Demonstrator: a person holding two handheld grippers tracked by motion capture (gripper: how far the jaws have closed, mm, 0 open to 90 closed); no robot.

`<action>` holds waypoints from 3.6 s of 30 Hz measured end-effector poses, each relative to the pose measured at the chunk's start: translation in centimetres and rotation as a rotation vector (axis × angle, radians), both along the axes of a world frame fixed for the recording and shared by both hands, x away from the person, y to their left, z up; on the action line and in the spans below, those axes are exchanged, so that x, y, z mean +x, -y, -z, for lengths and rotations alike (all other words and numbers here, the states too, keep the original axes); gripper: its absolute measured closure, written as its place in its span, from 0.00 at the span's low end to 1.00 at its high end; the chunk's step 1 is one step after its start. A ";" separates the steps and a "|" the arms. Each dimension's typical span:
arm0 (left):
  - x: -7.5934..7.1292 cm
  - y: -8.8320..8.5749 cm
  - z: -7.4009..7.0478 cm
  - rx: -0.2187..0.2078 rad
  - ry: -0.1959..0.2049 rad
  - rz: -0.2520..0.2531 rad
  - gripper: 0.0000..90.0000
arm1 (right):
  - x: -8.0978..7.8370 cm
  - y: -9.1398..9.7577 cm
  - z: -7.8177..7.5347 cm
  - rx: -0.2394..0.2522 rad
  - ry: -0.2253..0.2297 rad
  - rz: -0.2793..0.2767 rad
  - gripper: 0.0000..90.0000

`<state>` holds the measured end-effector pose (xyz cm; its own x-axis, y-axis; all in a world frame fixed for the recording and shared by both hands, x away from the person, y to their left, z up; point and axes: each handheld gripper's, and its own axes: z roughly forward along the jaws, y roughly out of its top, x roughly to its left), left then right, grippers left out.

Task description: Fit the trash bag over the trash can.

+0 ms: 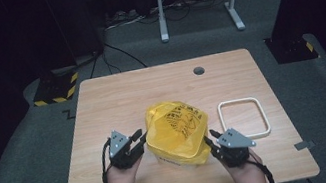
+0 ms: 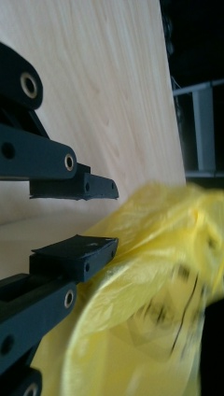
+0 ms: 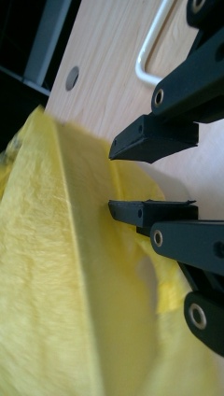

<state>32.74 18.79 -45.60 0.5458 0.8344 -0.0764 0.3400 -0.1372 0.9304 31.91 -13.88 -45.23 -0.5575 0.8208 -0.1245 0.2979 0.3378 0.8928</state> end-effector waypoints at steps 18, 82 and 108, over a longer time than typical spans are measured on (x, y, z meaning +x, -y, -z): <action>-0.3 1.0 0.8 -0.006 -0.026 0.020 0.74 | 0.1 1.3 -1.0 0.022 0.020 0.031 0.74; 7.6 3.8 1.3 0.163 -0.102 0.019 0.94 | -1.1 0.7 0.9 -0.015 -0.009 0.060 0.71; 5.1 3.2 4.8 0.222 -0.122 0.063 0.94 | 0.6 -0.2 2.2 -0.101 -0.067 0.104 0.70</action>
<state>37.85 15.60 -50.43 0.5950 0.8029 0.0364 0.4322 -0.3578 0.8278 32.46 -13.73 -47.38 -0.4799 0.8597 -0.1750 0.3939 0.3893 0.8326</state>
